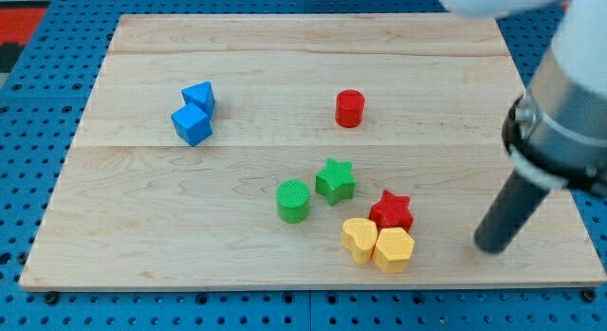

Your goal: Push the red star to the bottom of the red circle

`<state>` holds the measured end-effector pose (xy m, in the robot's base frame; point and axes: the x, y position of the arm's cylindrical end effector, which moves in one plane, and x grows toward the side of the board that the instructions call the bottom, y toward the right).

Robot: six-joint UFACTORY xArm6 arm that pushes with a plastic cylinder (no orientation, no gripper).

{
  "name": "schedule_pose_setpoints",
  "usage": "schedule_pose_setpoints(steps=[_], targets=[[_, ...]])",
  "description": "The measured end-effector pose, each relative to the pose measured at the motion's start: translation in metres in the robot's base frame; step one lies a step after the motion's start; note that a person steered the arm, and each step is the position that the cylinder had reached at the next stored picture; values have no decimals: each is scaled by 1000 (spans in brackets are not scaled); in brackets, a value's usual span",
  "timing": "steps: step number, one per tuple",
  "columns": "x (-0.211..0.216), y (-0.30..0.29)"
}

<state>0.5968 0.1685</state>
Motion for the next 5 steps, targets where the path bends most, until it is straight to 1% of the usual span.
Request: schedule_pose_setpoints(steps=[1,2,3,4,5], targets=[[11,-60],[9,-89],[5,-75],[-12,-72],[-48,-76]])
